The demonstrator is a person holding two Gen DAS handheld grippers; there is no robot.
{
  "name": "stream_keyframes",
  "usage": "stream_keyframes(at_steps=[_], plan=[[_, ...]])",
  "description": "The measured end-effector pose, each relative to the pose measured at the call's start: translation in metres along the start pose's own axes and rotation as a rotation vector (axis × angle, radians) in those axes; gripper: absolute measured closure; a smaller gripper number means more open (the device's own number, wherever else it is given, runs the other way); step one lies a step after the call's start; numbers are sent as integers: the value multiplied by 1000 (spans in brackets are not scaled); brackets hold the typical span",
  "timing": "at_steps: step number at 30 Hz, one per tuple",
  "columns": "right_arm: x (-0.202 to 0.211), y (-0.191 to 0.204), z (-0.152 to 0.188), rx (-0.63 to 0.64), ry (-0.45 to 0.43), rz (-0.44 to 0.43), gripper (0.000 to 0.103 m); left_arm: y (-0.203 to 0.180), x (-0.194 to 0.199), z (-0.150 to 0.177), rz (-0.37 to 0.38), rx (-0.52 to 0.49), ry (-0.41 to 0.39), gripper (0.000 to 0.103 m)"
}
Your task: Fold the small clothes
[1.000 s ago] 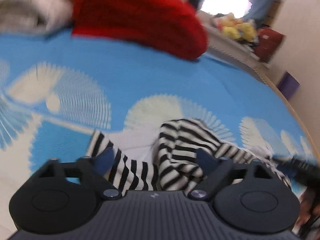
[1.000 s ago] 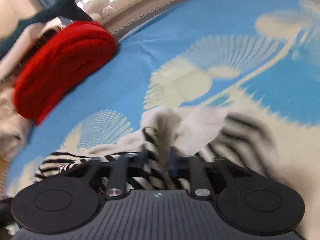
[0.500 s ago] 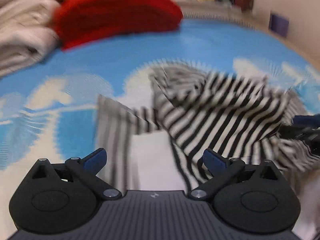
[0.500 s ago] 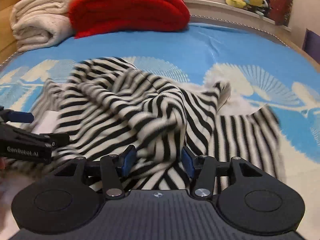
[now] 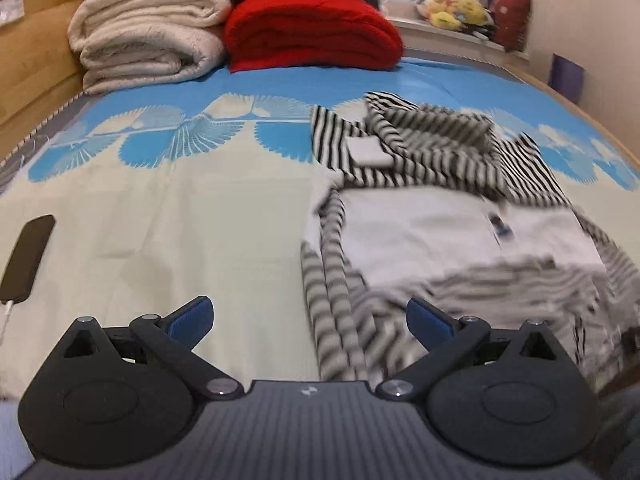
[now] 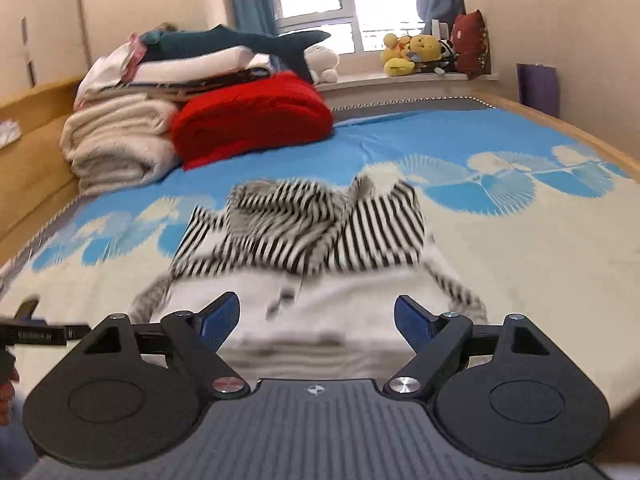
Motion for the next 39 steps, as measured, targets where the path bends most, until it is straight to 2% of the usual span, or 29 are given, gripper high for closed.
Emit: stream_keyframes(at_steps=[2,6,10,16,32,35,39], plan=[[23,5,13,56,-27,14,18,-11,16,10,-9,-33,-7,0],[61,5,26,75,-62,24,18,-25,47,22,6,-36,-54,0],[84,3,34,80,-76,22,18,-32,69,34,8,-44,-76,0],[98,0,45,70,-63,30,17,-30,82,47,-13,-41,-68,0],[81,-7,54,36,-2,46,17,-25,72,45,-9,-16,-48,0],[67,-19,52,-16,15,87,17,-24,60,39,0,-3,-39,0],[34,-49,44,-145,46,139,17,-23,36,24,22,7,-31,0]])
Point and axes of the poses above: each gripper's, at about its wrist camera, not at the fingertips, and x roughly against the way its jaws point, y to its left, z to its underside, the point moved 4 cm from there along -x, roughly the way its jaws point, and after that the axes turned 11 degrees about z, right-handed, at the moved point
